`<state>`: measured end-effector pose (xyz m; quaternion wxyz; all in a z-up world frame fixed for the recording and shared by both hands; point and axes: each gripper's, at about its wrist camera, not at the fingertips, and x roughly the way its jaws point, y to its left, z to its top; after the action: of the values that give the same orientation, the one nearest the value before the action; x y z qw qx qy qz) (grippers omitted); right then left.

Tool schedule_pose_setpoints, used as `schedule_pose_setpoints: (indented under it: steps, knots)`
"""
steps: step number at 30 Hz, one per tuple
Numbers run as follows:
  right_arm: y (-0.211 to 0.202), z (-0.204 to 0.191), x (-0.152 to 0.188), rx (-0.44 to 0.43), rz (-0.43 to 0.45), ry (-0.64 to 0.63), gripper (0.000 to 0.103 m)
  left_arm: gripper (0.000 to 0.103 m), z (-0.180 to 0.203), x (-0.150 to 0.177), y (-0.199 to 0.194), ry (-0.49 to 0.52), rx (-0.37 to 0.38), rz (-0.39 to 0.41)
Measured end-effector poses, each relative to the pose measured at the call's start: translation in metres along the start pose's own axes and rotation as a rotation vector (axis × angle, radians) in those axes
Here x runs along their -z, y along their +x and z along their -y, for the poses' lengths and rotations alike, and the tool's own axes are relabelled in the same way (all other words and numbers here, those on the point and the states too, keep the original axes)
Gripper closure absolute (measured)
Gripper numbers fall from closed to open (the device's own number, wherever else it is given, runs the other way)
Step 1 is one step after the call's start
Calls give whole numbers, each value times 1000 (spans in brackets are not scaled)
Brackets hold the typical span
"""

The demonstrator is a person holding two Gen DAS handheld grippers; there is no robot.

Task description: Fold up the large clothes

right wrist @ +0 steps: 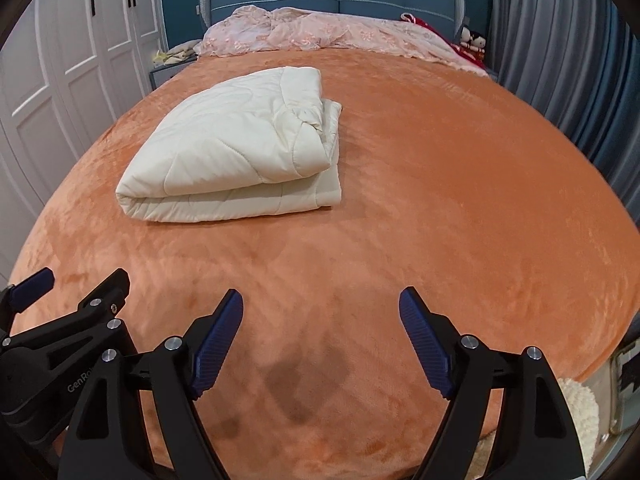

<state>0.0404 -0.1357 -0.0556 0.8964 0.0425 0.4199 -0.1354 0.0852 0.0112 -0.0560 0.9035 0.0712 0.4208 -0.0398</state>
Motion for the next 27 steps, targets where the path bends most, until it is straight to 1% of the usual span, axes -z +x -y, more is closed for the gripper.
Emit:
schedule_pose_setpoints:
  steps: [9, 13, 19, 27]
  knots:
    - [-5, -9, 14, 8, 6, -13, 24, 16, -6, 16, -3, -33, -19, 0]
    - [-7, -11, 17, 8, 13, -20, 24, 16, -11, 20, -2, -50, -8, -11]
    - [-7, -14, 19, 4, 13, -20, 24, 16, -11, 21, -5, -41, -29, -1]
    - [-8, -14, 19, 3, 15, -18, 24, 17, -11, 21, -6, -42, -33, 3]
